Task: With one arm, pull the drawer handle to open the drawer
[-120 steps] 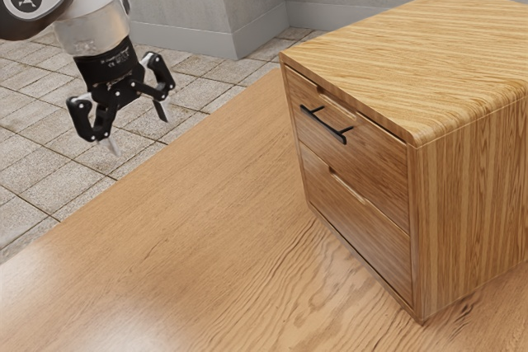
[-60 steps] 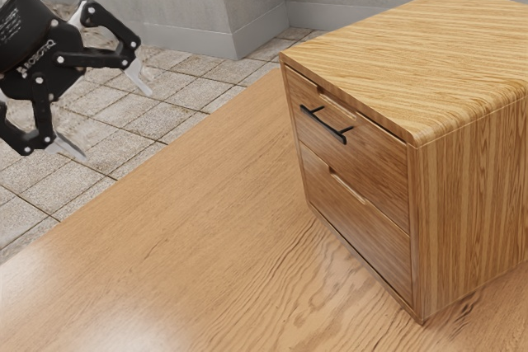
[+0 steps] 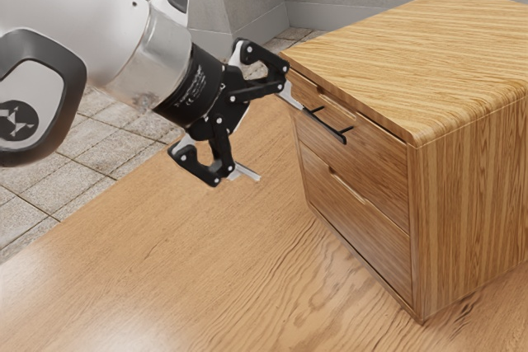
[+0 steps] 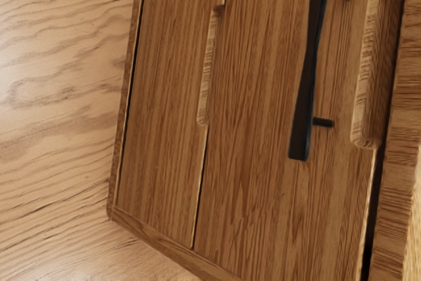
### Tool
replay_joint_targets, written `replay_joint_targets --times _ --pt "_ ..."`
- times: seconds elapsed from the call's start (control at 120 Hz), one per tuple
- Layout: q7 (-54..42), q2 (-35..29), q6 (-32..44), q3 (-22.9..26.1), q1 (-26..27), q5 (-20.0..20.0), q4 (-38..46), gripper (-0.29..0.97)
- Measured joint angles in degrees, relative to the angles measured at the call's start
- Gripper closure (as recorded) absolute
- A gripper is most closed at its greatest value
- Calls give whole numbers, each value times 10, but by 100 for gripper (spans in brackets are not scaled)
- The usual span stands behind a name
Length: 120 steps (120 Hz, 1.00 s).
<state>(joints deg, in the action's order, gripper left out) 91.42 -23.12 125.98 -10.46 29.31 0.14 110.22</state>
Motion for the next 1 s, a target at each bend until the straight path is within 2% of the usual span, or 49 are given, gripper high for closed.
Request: replay_joint_targets --times 0.375,1.0 --pt "-2 42 50 -5 -22 -10 -2 0" --pt "-98 112 84 -43 -22 -10 -14 1"
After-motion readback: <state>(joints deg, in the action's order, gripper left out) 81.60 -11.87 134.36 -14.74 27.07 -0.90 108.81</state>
